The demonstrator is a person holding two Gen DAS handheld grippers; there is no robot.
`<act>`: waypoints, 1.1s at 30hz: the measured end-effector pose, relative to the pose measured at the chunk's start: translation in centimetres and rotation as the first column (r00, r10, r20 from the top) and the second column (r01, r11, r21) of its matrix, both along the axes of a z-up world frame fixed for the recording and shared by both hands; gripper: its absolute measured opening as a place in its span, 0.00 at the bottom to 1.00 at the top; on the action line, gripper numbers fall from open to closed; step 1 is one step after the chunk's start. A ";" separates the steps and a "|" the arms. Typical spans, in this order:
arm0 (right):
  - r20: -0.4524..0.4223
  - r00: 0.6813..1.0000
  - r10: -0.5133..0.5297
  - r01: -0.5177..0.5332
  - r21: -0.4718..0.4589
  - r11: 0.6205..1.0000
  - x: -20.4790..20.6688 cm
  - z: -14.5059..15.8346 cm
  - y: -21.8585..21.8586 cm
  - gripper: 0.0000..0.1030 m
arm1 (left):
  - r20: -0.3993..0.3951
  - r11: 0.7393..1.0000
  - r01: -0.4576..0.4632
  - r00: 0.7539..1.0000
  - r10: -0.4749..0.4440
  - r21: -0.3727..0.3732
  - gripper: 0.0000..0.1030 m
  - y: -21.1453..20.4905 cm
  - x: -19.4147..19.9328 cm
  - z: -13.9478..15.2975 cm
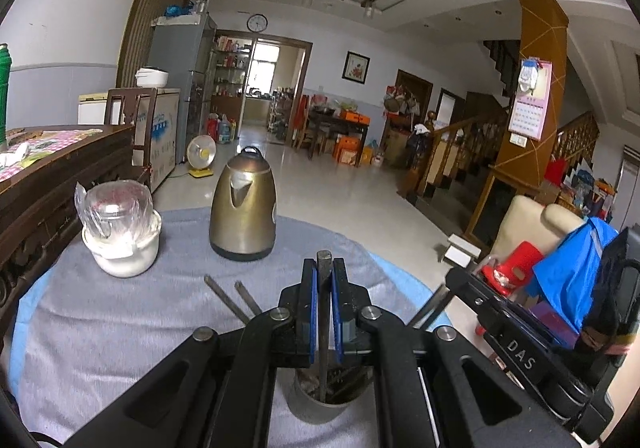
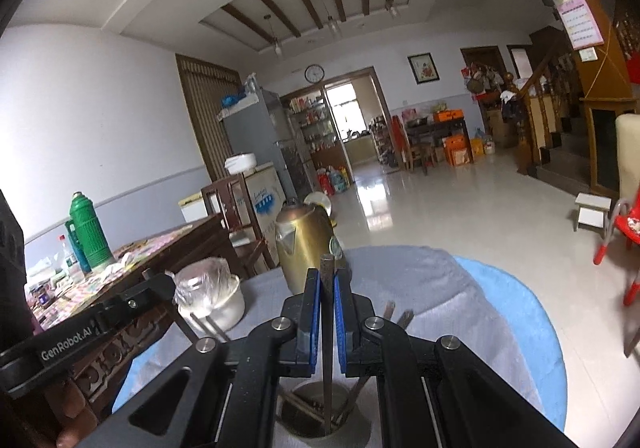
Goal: Organize utensils
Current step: 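Lift the chopstick with the right tool and drop it into the cup, then pull the right tool back from the cup toward the last chopsticks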
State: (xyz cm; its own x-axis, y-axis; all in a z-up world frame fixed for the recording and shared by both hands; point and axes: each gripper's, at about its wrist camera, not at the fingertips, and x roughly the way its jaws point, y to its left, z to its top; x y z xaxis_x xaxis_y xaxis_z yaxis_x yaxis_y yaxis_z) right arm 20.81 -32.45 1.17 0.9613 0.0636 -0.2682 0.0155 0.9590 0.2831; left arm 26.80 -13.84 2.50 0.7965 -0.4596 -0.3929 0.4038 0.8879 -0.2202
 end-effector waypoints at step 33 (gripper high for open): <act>-0.106 0.994 0.002 0.011 0.118 0.993 -12.6 -3.8 1.8 0.67 | -0.120 0.945 -0.128 0.978 0.170 0.300 0.78 7.0 -14.3 -3.2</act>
State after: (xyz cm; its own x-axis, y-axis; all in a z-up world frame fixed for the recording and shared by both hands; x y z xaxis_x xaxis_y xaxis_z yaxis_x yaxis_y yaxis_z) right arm 8.17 -30.65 -2.58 0.9282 0.0966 -0.3594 0.0557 0.9188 0.3908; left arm 12.55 -6.88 -0.70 0.7730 -0.1897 -0.6053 0.2450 0.9695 0.0089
